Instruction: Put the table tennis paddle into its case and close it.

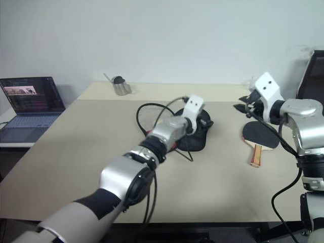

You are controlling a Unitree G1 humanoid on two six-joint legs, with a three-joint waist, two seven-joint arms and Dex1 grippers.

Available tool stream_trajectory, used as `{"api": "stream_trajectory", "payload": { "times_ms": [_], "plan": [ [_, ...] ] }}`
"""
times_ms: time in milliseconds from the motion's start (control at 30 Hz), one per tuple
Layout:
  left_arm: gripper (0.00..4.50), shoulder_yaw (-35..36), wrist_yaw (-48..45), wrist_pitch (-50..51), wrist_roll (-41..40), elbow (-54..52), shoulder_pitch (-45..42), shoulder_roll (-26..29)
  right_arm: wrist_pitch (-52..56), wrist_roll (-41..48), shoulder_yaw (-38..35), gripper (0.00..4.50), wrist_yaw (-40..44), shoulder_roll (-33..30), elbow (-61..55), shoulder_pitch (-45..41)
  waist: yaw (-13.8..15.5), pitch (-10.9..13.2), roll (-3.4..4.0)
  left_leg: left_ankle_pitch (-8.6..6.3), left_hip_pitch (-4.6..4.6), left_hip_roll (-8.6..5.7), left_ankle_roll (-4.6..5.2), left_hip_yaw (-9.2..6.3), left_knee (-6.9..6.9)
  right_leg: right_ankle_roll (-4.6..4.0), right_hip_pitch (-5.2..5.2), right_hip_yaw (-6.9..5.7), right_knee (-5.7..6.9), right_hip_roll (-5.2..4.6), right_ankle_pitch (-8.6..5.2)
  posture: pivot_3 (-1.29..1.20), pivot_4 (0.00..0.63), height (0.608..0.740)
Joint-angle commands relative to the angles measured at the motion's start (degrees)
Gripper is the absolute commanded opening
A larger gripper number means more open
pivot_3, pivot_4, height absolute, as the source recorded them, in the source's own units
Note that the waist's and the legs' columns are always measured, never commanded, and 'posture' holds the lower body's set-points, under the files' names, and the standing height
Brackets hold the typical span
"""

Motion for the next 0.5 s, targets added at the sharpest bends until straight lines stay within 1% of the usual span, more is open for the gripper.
{"api": "stream_trajectory", "payload": {
  "times_ms": [33,67,133,200,233,267,400,467,500],
  "plan": [
    [3.59,-3.8,-11.7,1.3,1.8,-7.1,2.3,5.8,11.1,-0.1,-4.5,1.49,-6.1,-1.0,-0.7,-1.0,-0.1,0.0,0.02,0.00,0.02,0.02,0.00,0.05,-0.02,-0.01,-0.03,0.02,0.03,0.00,0.00,0.00,0.150,0.740],
    [3.59,-4.6,-15.2,1.9,1.6,-10.3,4.1,8.0,14.9,-0.8,-4.9,1.49,-8.3,-1.1,-0.5,-0.9,-0.1,0.0,0.03,0.01,0.01,0.05,-0.01,0.07,-0.04,-0.02,-0.11,0.05,0.10,0.00,-0.01,0.00,0.150,0.740],
    [3.59,-5.9,-19.6,2.9,1.3,-16.3,7.0,10.9,19.1,-1.7,-5.3,1.49,-10.8,-1.6,-0.4,-0.6,-0.1,0.0,0.04,0.02,-0.03,0.14,-0.04,0.09,-0.03,-0.08,-0.21,0.13,0.20,-0.07,-0.03,0.00,0.150,0.740],
    [3.59,-6.3,-32.8,2.8,-2.8,-30.3,13.8,19.1,25.4,-1.4,-9.0,1.49,-15.0,-0.2,-1.3,0.6,-0.1,0.0,0.05,0.04,-0.06,0.19,-0.07,0.09,-0.06,-0.14,-0.31,0.21,0.26,-0.07,-0.06,0.00,0.150,0.740],
    [3.59,-5.3,-37.8,4.2,-5.2,-36.0,16.2,23.0,28.1,-1.7,-11.2,1.49,-18.0,1.1,-1.7,1.1,-0.3,0.0,0.04,0.05,-0.07,0.23,-0.08,0.09,-0.09,-0.20,-0.32,0.23,0.28,-0.04,-0.08,0.00,0.150,0.740],
    [3.59,-4.3,-40.6,6.0,-7.0,-39.9,17.7,26.0,30.3,-1.9,-12.6,1.49,-20.4,2.3,-2.2,1.7,-0.3,0.0,0.02,0.08,-0.08,0.29,-0.14,0.07,-0.14,-0.26,-0.37,0.26,0.30,-0.01,-0.10,0.00,0.150,0.740],
    [3.59,-2.1,-44.3,9.7,-9.8,-46.1,21.6,35.4,36.9,-3.5,-13.3,1.49,-26.9,5.8,-5.4,3.3,-0.2,0.0,0.06,0.15,-0.14,0.29,-0.26,-0.04,-0.18,-0.33,-0.43,0.11,0.33,0.01,-0.14,0.00,0.150,0.740],
    [3.59,-0.5,-46.7,12.6,-12.5,-50.2,24.6,39.3,40.4,-3.5,-16.0,1.49,-30.1,9.4,-5.7,2.3,-0.1,-0.1,0.16,0.14,-0.13,0.23,-0.23,-0.01,-0.16,-0.31,-0.39,0.15,0.33,0.01,-0.14,0.00,0.150,0.740],
    [3.59,-0.1,-47.0,13.9,-13.3,-52.0,25.6,40.3,41.5,-3.5,-17.0,1.49,-31.0,10.4,-5.6,2.0,-0.1,-0.1,0.17,0.13,-0.11,0.21,-0.22,-0.02,-0.10,-0.30,-0.34,0.14,0.33,0.00,-0.13,0.00,0.150,0.740]
  ]
}}
